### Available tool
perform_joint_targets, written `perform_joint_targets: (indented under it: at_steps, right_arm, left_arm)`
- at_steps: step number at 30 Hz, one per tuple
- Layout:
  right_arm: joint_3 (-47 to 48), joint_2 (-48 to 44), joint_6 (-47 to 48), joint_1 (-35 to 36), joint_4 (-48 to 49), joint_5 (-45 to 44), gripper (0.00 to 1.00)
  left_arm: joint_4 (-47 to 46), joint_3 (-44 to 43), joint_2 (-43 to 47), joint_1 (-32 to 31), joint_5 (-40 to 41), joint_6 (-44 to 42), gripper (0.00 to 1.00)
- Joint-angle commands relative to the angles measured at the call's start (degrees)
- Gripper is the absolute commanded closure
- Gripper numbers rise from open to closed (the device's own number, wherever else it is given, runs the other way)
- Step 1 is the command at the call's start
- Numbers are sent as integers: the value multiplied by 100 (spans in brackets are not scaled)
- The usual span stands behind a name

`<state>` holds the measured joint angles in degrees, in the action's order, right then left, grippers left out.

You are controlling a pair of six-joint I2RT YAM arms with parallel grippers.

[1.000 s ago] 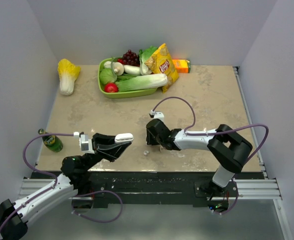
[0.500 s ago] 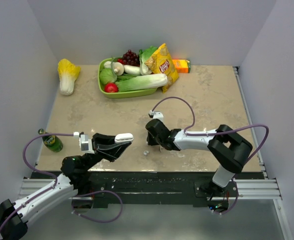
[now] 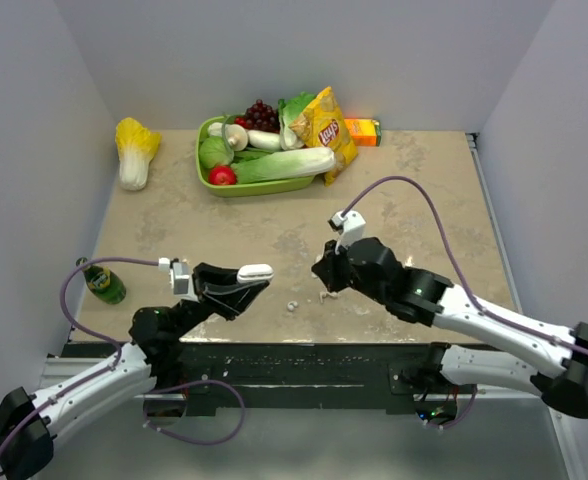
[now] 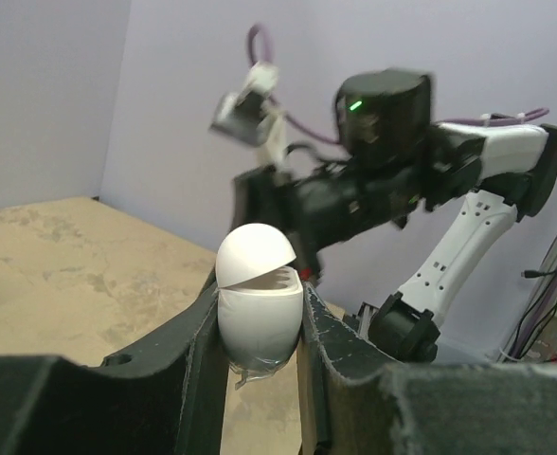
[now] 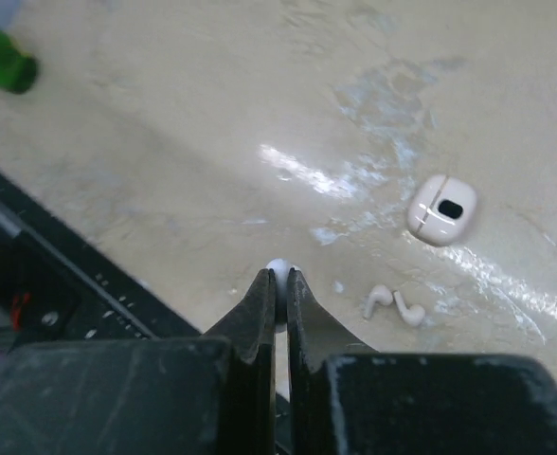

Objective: Insert the wireless bluetooth earbuds into the charging case
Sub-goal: Pick up the earbud from the center of the board, then open the charging case.

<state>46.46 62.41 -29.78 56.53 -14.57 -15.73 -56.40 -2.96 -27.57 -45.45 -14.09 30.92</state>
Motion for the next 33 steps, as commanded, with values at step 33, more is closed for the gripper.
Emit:
perform_joint_targets:
  at_steps: [33]
  right_arm:
    - [654, -819, 904, 648, -99, 3620, 100]
  left_arm:
    - [-1585, -416, -2657, -675, -1738, -912, 100]
